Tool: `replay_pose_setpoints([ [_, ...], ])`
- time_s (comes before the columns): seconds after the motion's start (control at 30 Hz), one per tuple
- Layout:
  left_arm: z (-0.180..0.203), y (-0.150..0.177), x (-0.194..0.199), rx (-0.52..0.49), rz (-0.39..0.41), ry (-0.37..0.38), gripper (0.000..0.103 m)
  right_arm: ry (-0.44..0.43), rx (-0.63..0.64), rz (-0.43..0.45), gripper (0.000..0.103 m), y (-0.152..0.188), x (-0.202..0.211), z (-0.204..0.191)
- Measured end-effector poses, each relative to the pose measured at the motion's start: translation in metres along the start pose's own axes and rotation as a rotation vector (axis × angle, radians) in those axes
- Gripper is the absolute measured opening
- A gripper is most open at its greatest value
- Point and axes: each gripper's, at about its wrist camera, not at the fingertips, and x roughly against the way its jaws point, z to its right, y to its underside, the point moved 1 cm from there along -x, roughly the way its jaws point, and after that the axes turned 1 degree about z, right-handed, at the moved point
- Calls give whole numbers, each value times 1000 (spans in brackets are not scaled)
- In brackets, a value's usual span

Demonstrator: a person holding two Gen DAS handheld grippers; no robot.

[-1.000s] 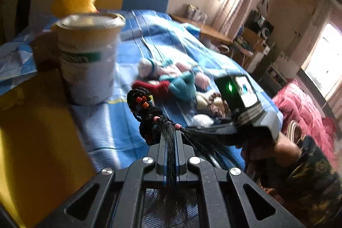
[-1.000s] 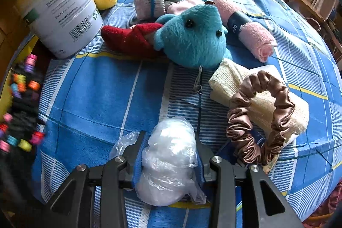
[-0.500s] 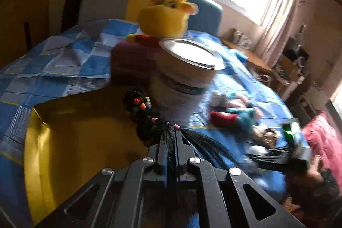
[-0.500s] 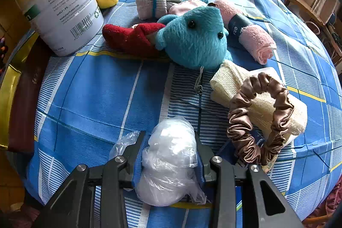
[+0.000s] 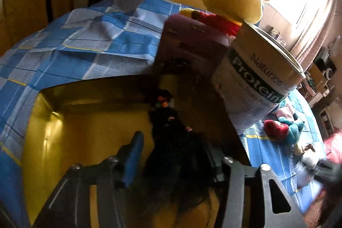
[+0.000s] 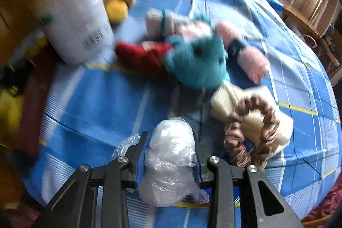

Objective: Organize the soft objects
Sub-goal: 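Carry the hair piece into the gold tray and open the left tool while the right tool lifts the bag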

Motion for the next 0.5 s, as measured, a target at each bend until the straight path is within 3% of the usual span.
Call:
replay_pose_setpoints([
  [0.17,-13,13,21,23,5,-8,58,20,-53,96,34,-57,28,12],
  [0.33,-25,26,47,53,27,-25,64,93,-181,145,34,-148,27,36],
  [0.5,-36,37,66,68,50,-58,83,128,-266,246,34,-250,43,24],
])
